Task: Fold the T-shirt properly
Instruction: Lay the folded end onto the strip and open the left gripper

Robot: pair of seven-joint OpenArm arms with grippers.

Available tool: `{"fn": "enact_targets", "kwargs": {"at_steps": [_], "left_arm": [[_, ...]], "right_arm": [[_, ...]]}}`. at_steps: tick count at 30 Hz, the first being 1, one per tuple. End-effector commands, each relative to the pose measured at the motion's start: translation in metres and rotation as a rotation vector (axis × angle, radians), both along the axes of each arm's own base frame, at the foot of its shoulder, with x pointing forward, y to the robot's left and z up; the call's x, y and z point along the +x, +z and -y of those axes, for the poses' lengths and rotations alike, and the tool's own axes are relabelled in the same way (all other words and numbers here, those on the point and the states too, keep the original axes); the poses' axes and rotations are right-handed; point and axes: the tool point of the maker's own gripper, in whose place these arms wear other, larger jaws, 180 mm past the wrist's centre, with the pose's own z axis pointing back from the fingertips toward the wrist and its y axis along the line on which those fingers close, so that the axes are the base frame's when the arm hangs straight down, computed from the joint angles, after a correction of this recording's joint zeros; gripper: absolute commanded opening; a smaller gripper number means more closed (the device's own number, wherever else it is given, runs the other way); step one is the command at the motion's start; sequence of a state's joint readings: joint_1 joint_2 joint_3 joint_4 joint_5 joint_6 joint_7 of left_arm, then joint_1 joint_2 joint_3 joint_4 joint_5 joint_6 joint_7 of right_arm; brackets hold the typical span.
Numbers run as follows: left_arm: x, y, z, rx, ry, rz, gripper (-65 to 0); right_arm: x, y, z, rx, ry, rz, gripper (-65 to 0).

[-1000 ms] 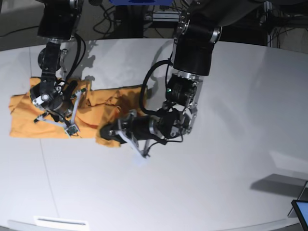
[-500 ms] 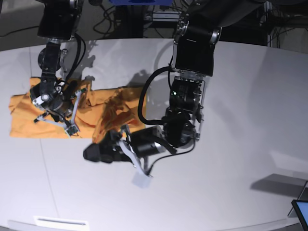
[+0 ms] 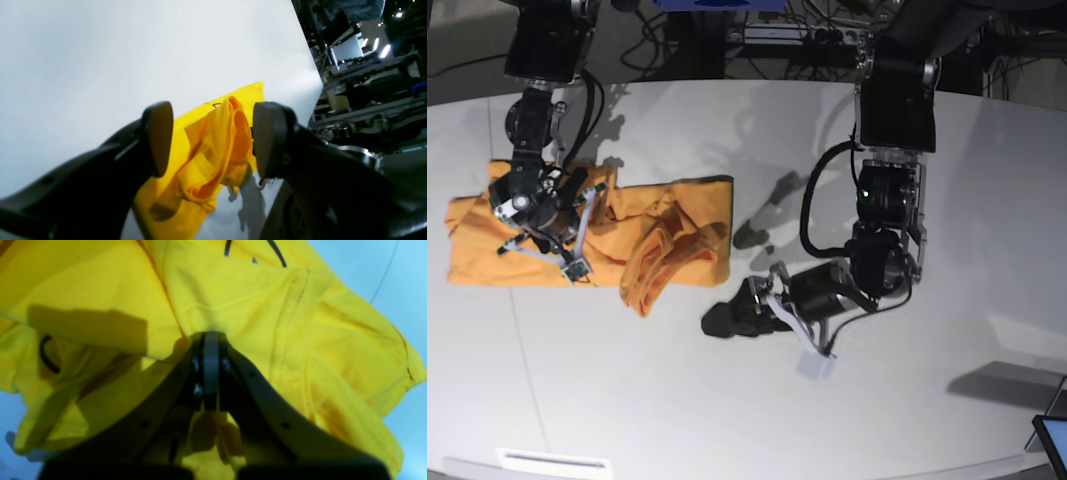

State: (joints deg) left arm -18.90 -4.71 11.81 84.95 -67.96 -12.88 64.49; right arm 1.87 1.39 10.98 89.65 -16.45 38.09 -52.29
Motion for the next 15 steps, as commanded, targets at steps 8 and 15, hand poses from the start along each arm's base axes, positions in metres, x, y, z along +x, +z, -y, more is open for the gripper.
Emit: {"fn": "enact_targets", "kwargs": {"at_steps": [8, 15], "left_arm": [[0.011, -0.001, 0.005, 0.114, 0.026, 0.062, -65.0], [0.012, -0.009, 0.022, 0.166, 0.028, 0.063, -65.0]], "right_arm": [[-0.027, -0.023, -0.004, -0.006, 0.019, -0.123, -64.7], [-0.030, -0.024, -0.004, -0.006, 0.019, -0.128, -64.7]]}}
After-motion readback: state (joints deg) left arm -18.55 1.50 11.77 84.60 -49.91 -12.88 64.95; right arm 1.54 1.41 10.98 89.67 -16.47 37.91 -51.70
